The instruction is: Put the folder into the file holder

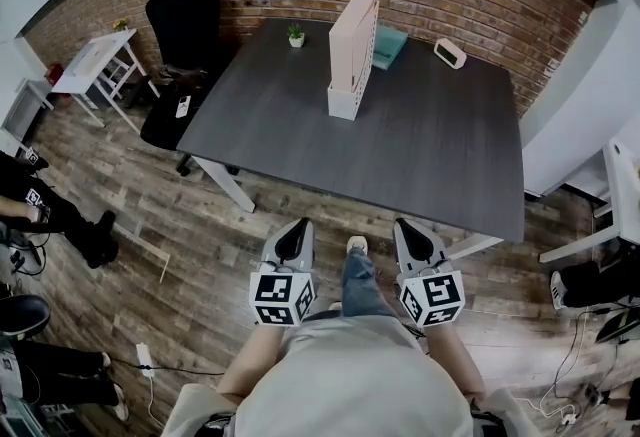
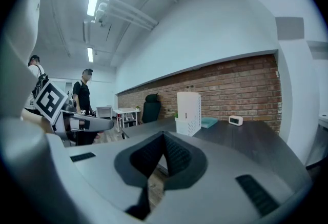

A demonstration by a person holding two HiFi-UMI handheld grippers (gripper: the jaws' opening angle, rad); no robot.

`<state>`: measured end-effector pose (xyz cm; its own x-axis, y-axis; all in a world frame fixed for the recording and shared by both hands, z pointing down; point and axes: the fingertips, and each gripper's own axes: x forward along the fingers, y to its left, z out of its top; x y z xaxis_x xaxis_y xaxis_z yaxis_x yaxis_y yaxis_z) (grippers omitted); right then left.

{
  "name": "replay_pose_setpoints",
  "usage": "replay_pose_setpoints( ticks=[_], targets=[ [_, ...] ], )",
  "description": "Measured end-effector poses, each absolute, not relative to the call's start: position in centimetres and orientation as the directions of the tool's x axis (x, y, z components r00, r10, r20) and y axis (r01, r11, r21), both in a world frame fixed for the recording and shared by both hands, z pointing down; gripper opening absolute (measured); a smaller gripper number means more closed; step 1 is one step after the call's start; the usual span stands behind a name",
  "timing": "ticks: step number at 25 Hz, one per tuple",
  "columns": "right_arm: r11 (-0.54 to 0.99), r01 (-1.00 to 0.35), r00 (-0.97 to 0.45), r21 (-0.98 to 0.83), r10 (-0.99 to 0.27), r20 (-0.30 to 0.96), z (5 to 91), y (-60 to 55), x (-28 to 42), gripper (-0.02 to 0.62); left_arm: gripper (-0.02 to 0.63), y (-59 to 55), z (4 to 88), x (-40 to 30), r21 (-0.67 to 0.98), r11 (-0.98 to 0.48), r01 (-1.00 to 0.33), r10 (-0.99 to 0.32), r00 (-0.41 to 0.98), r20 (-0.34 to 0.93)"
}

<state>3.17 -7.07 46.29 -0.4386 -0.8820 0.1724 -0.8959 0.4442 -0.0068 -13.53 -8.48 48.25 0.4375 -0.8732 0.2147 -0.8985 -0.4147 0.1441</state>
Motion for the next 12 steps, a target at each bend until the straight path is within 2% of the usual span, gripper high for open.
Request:
replay_pose_setpoints(
  ticks=[12],
  targets=[
    [0.446, -0.895, -0.444, -0.027, -0.881, 0.162, 46.2, -8.4, 2.6, 0.003, 0.018, -9.7, 46.8, -13.5, 0.168, -0.406, -0.898, -0.882, 0.433, 0.185]
  ],
)
